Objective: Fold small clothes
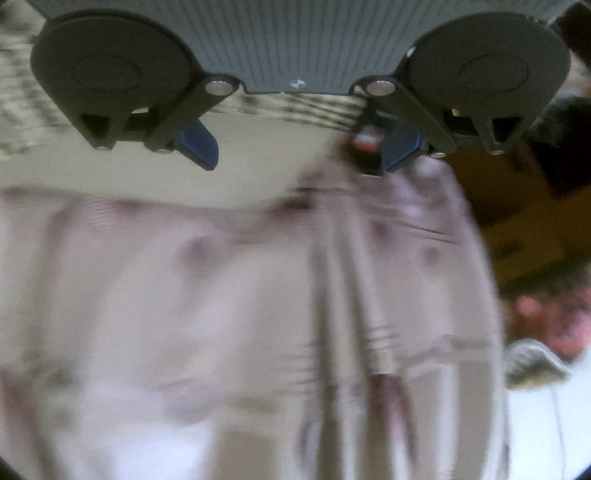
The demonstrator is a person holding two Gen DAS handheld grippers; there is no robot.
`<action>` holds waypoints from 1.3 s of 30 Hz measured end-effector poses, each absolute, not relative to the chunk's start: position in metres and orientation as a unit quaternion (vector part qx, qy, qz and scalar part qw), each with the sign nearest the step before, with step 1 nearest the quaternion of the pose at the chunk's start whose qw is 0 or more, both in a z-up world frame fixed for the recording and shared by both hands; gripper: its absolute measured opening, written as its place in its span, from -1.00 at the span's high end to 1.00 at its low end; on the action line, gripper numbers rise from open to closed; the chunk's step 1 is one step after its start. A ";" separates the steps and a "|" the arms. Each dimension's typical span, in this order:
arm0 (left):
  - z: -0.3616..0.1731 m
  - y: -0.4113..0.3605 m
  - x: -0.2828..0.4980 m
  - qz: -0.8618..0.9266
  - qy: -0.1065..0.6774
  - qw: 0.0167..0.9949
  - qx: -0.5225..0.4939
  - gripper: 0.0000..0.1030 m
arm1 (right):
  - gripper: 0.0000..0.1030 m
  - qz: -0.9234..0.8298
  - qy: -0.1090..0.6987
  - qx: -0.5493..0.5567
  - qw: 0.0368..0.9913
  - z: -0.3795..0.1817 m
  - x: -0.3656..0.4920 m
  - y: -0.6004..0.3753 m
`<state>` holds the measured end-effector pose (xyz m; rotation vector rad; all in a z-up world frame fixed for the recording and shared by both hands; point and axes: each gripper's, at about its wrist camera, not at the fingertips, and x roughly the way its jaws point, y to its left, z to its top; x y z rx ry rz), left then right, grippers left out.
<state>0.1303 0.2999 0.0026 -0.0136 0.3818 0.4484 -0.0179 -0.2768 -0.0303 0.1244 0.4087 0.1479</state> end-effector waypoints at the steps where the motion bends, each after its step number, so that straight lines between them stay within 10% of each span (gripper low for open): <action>1: 0.001 0.281 0.123 0.192 0.187 0.963 -0.019 -0.82 | -1.00 0.051 0.199 0.065 0.977 -0.029 -0.016 -0.292; 18: -0.078 0.160 0.100 0.044 0.233 0.962 -0.136 -0.99 | -0.86 -0.070 0.257 -0.100 0.959 -0.084 0.115 -0.442; 24: -0.093 0.183 0.095 0.069 0.245 0.943 -0.214 -1.00 | -0.10 -0.063 0.300 -0.140 0.941 -0.105 0.160 -0.450; 27: -0.092 0.184 0.094 0.072 0.241 0.943 -0.218 -1.00 | 0.73 -0.079 0.313 -0.148 0.935 -0.103 0.172 -0.460; 39: -0.093 0.179 0.098 0.081 0.258 0.945 -0.186 -1.00 | 0.73 -0.194 0.268 0.067 0.941 -0.030 0.211 -0.629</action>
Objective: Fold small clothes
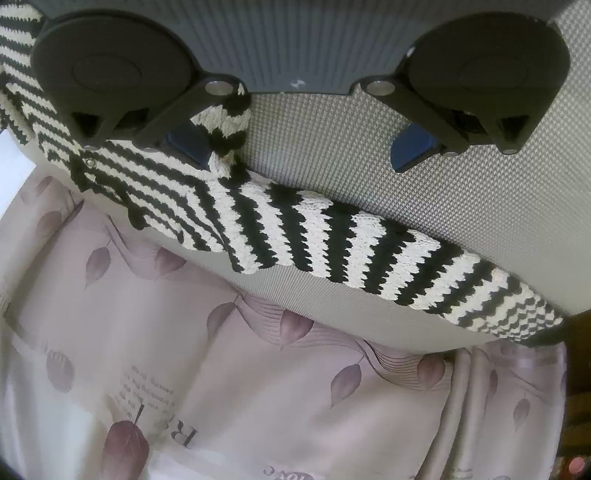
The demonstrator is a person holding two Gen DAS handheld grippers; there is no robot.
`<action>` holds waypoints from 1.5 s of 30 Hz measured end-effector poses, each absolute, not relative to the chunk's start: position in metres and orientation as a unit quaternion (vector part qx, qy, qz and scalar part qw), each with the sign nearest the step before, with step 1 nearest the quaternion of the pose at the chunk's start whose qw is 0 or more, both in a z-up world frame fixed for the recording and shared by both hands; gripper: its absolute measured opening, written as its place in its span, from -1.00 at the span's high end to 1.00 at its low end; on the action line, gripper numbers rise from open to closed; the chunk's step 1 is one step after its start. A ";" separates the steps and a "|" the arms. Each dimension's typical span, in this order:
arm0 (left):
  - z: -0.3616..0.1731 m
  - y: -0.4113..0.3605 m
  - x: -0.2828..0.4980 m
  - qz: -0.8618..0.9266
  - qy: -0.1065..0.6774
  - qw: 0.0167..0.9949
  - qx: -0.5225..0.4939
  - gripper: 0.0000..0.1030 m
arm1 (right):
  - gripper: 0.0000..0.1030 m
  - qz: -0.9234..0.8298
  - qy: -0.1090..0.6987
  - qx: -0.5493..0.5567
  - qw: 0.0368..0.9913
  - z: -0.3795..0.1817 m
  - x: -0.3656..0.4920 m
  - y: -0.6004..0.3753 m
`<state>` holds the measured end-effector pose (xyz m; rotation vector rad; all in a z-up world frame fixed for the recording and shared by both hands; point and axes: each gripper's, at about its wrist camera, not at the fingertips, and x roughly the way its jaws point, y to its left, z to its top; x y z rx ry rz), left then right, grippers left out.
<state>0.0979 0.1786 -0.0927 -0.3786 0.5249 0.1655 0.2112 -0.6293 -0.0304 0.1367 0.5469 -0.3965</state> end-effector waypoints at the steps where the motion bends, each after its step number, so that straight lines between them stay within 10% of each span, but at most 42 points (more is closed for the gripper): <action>1: -0.093 0.178 0.098 0.081 0.259 0.945 -0.183 -1.00 | 0.73 -0.204 0.272 0.084 0.937 -0.031 0.213 -0.642; 17: -0.093 0.177 0.100 0.085 0.268 0.945 -0.166 -1.00 | 0.52 -0.100 0.320 0.327 0.884 -0.112 0.197 -0.650; 23: -0.093 0.177 0.100 0.086 0.271 0.945 -0.160 -1.00 | -0.42 -0.090 0.293 0.347 0.886 -0.115 0.216 -0.638; 26: -0.093 0.177 0.100 0.086 0.272 0.945 -0.159 -1.00 | -0.10 -0.110 0.291 0.305 0.900 -0.114 0.230 -0.626; 27: -0.093 0.177 0.100 0.086 0.271 0.945 -0.161 -1.00 | 0.61 -0.110 0.298 0.291 0.902 -0.115 0.233 -0.623; 28: -0.093 0.177 0.100 0.085 0.271 0.945 -0.161 -1.00 | 0.78 -0.112 0.306 0.292 0.899 -0.117 0.234 -0.624; 45: -0.094 0.159 0.110 0.116 0.304 0.941 -0.091 -1.00 | 0.84 -0.171 0.242 0.319 0.900 -0.083 0.110 -0.673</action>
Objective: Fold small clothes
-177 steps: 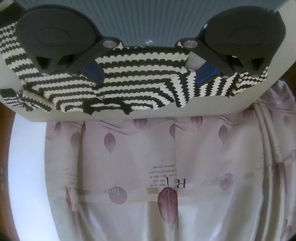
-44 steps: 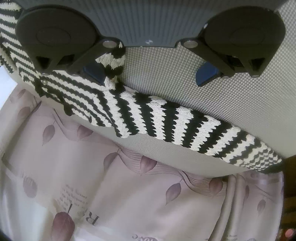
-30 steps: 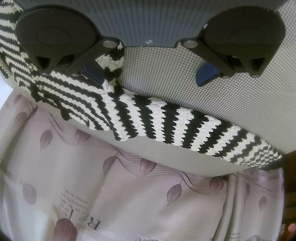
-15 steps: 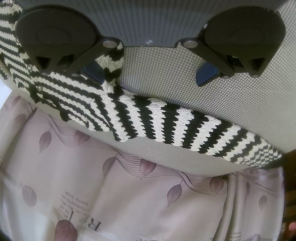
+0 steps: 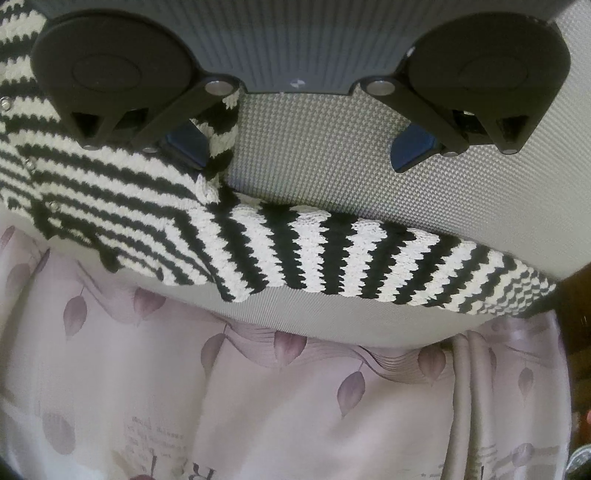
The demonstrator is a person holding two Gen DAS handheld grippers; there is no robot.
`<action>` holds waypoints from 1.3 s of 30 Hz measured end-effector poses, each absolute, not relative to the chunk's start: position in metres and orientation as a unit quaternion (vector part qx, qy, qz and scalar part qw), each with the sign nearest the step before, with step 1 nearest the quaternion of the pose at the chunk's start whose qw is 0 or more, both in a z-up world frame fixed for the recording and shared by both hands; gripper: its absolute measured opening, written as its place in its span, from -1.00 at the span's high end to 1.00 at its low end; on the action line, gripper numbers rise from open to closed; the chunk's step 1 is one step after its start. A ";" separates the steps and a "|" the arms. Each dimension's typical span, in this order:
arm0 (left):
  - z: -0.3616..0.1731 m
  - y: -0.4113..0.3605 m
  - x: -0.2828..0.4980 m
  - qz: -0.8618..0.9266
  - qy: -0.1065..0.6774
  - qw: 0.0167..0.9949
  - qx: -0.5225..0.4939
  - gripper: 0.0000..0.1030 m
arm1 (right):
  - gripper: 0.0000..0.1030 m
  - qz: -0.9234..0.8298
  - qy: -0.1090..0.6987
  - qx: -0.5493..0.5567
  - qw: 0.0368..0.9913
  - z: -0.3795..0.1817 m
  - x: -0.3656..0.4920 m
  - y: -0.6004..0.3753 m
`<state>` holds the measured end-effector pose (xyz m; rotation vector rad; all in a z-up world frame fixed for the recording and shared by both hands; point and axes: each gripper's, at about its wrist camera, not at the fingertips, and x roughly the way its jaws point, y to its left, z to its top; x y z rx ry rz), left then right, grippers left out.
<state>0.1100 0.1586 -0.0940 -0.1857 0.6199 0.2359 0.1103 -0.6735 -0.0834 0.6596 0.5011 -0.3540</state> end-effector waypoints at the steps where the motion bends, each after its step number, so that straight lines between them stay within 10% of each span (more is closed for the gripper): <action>1: -0.094 0.157 0.111 0.117 0.306 0.941 -0.087 -1.00 | 0.84 -0.176 0.244 0.321 0.898 -0.086 0.107 -0.676; 34: -0.094 0.158 0.109 0.117 0.303 0.941 -0.092 -1.00 | 0.72 -0.249 0.194 0.395 0.863 -0.102 0.005 -0.677; 39: -0.094 0.164 0.106 0.109 0.291 0.943 -0.119 -1.00 | 0.16 -0.213 0.155 0.484 0.834 -0.114 -0.022 -0.687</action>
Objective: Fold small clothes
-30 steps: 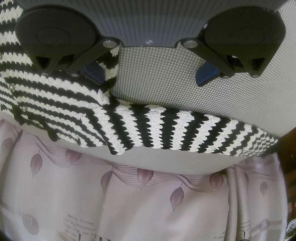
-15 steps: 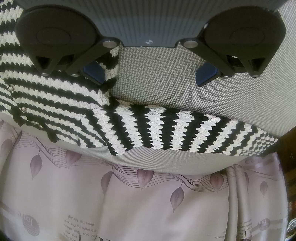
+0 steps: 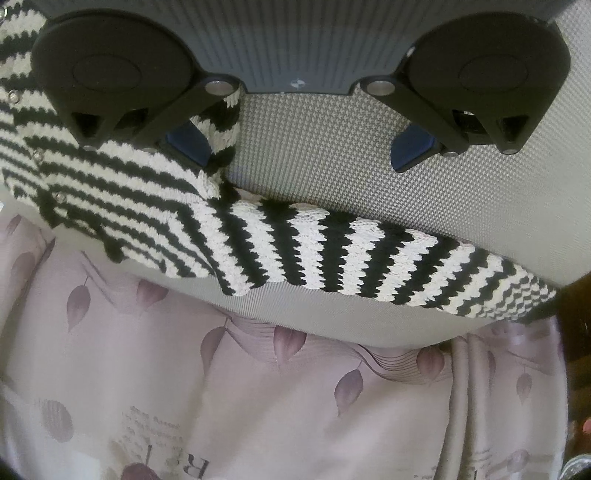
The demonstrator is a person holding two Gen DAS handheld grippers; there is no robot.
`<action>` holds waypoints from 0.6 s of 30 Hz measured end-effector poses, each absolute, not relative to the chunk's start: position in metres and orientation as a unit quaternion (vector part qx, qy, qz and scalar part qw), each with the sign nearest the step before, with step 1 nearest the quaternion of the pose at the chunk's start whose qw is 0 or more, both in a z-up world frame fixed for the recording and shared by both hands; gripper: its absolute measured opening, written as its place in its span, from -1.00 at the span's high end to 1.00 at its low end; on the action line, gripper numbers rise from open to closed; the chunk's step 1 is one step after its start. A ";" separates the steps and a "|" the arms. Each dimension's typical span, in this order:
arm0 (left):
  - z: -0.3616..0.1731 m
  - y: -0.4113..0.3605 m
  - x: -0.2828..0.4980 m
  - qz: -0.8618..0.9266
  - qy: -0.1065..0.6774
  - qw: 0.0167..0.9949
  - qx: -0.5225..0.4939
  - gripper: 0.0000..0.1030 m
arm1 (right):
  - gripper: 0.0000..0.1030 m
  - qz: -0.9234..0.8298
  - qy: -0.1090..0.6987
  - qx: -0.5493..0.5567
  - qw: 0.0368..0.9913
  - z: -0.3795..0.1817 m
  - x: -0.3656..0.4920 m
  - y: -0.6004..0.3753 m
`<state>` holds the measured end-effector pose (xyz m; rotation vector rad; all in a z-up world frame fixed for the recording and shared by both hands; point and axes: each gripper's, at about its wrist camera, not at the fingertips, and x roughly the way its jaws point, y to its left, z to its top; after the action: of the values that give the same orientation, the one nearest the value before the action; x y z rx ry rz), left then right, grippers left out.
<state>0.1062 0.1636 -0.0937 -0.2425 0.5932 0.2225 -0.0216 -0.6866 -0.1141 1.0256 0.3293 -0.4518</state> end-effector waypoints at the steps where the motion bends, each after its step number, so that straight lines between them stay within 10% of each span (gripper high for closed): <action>1: -0.094 0.164 0.106 0.109 0.290 0.943 -0.121 -1.00 | -0.07 -0.214 0.150 0.495 0.829 -0.116 -0.025 -0.689; 15: -0.094 0.159 0.109 0.115 0.297 0.942 -0.107 -1.00 | -0.16 -0.213 0.227 0.548 0.776 -0.143 0.040 -0.728; 18: -0.094 0.158 0.110 0.116 0.300 0.941 -0.102 -1.00 | 0.07 -0.214 0.225 0.567 0.763 -0.155 0.051 -0.736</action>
<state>0.1100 0.1580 -0.0943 -0.2072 0.6118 0.2363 0.0511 -0.7360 -0.1550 1.2342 0.4898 -0.4658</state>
